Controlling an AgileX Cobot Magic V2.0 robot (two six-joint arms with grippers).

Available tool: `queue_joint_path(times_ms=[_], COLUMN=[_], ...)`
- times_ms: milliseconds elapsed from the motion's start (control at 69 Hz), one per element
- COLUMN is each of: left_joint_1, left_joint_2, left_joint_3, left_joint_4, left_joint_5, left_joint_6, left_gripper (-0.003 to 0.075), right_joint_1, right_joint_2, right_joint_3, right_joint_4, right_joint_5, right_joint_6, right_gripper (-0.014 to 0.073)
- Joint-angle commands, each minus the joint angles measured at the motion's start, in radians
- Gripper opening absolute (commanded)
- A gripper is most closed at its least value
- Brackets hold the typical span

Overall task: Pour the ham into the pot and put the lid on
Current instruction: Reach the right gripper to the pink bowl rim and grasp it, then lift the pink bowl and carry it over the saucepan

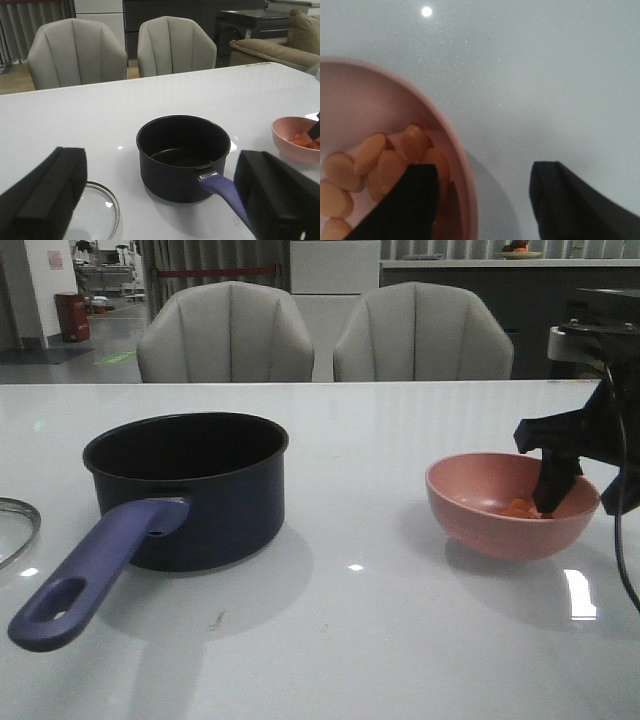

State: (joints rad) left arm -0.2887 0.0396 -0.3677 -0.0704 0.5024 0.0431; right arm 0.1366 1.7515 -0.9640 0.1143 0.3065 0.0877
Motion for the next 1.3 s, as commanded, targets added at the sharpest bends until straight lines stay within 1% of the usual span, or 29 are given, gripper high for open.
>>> queue_joint_path(times_ms=[0,101,174,232,362,522,565,623,710,754,870,971,1058,1160,1290], left_joint_1=[-0.008,-0.008,-0.008,-0.008,-0.008,-0.008,-0.008,-0.008,-0.008,-0.008,-0.008,-0.008,-0.008,-0.008,-0.008], left_joint_2=[0.011,0.011,0.011,0.011,0.011,0.011,0.011,0.011,0.011,0.011,0.011,0.011,0.011,0.011,0.011], left_joint_3=[-0.026,-0.026,-0.026,-0.026,-0.026,-0.026,-0.026,-0.026,-0.026,-0.026,-0.026,-0.026,-0.026,-0.026,-0.026], left_joint_4=[-0.007,-0.007,-0.007,-0.007,-0.007,-0.007,-0.007,-0.007,-0.007,-0.007,-0.007,-0.007,-0.007,-0.007,-0.007], left_joint_5=[-0.077,-0.077,-0.077,-0.077,-0.077,-0.077,-0.077,-0.077,-0.077,-0.077,-0.077,-0.077,-0.077,-0.077,-0.077], left_joint_6=[-0.004,-0.004,-0.004,-0.004,-0.004,-0.004,-0.004,-0.004,-0.004,-0.004,-0.004,-0.004,-0.004,-0.004,-0.004], left_gripper=[0.0624,0.0624,0.0625,0.0624,0.0625,0.0624,0.0625,0.0625,0.0624,0.0625,0.0625,0.0624,0.0624,0.0624,0.0625], right_joint_1=[-0.002,-0.002,-0.002,-0.002,-0.002,0.0,0.003,0.014,0.039,0.064,0.127,0.197,0.27,0.358,0.429], right_joint_2=[-0.025,-0.028,-0.036,-0.044,-0.065,-0.138,-0.16,-0.194,-0.228,-0.243,-0.251,-0.251,-0.251,-0.242,-0.206], right_joint_3=[-0.033,-0.033,-0.033,-0.033,-0.033,-0.033,-0.033,-0.042,-0.076,-0.114,-0.194,-0.245,-0.264,-0.27,-0.281], right_joint_4=[0.0,0.0,0.001,0.001,0.002,0.128,0.13,0.129,0.129,0.129,0.129,0.13,0.133,0.144,0.159], right_joint_5=[-0.031,-0.029,-0.022,-0.018,-0.029,-0.042,-0.044,-0.039,0.013,0.065,0.152,0.181,0.158,0.078,-0.015], right_joint_6=[-0.012,-0.012,-0.012,-0.012,-0.012,-0.012,-0.016,-0.042,-0.114,-0.149,-0.171,-0.171,-0.171,-0.171,-0.17], right_gripper=[0.0374,0.0216,0.012,0.0139,0.0134,0.0134,0.0134,0.0134,0.0134,0.0134,0.0134,0.0134,0.0134,0.0134,0.0134])
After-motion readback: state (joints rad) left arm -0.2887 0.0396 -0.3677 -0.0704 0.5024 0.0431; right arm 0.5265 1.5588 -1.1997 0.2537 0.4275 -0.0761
